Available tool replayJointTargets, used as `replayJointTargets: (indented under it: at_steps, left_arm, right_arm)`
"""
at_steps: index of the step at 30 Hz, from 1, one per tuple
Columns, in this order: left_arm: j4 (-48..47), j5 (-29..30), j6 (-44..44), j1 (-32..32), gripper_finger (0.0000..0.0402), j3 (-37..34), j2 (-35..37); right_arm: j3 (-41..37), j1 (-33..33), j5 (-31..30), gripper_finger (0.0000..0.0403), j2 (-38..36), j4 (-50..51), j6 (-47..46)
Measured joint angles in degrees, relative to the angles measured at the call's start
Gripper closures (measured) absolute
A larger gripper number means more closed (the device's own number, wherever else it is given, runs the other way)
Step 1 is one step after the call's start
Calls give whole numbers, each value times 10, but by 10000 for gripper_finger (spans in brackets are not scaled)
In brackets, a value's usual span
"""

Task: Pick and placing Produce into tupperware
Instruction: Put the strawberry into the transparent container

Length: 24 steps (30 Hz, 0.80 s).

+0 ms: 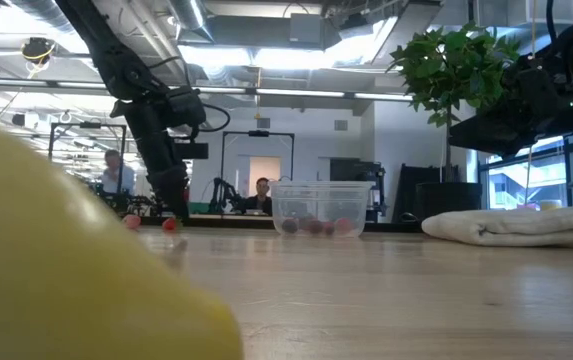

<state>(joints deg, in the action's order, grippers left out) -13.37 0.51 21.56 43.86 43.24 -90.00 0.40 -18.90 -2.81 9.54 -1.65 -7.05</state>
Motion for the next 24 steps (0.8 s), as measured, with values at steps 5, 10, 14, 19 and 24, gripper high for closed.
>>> replayJointTargets:
  at_steps: [5, 10, 14, 19, 24]
  left_arm:
    - [2, -19, 0, 0, 167, 0, 0]
    - [2, -17, 13, 0, 169, 0, 0]
    - [2, -17, 18, -2, 169, 0, 0]
    - [1, -16, 61, -4, 169, 0, 0]
    - [1, -16, 75, -4, 169, 0, 0]
  right_arm:
    - [0, 0, 0, 208, 0, 0, 0]
    - [0, 0, 0, 208, 0, 0, -2]
    - [0, 0, 0, 208, 0, 0, -2]
    - [0, 0, 0, 208, 0, 0, -2]
    - [0, 0, 0, 208, 0, 0, -2]
